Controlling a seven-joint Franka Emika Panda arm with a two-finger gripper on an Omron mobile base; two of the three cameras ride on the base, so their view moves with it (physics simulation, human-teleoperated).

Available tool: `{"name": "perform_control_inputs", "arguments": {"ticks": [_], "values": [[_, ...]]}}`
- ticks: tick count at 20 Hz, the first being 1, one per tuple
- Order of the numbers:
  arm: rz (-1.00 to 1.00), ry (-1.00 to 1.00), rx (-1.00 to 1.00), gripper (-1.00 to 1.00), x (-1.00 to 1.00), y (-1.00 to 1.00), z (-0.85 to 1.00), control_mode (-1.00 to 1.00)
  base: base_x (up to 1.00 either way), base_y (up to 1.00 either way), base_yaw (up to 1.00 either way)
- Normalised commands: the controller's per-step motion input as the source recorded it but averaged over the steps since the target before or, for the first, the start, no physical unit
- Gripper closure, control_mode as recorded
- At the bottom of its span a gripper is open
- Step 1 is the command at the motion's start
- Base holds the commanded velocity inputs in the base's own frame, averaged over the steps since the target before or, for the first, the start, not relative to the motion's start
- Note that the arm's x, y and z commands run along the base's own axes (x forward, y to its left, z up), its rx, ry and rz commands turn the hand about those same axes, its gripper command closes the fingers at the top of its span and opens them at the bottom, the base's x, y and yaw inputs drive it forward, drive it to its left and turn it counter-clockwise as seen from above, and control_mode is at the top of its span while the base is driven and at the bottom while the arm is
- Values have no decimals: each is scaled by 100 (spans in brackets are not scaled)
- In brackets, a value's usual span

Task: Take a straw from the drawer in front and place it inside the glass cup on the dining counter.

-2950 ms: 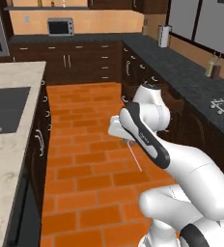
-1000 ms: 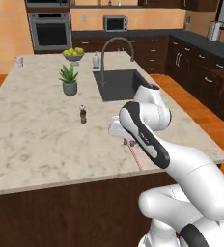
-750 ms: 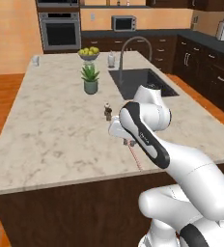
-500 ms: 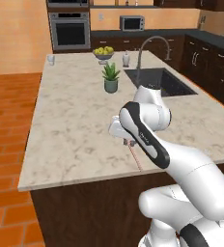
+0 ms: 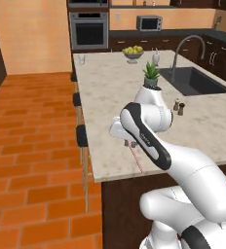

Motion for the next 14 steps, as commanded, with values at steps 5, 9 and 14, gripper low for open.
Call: {"name": "perform_control_inputs", "arguments": {"ticks": [5, 9, 14], "values": [[0, 0, 0, 100, 0, 0, 0, 100, 26, 100, -14], [0, 0, 0, 100, 0, 0, 0, 100, 44, 100, -28], [0, 0, 0, 100, 0, 0, 0, 100, 61, 100, -33]]}}
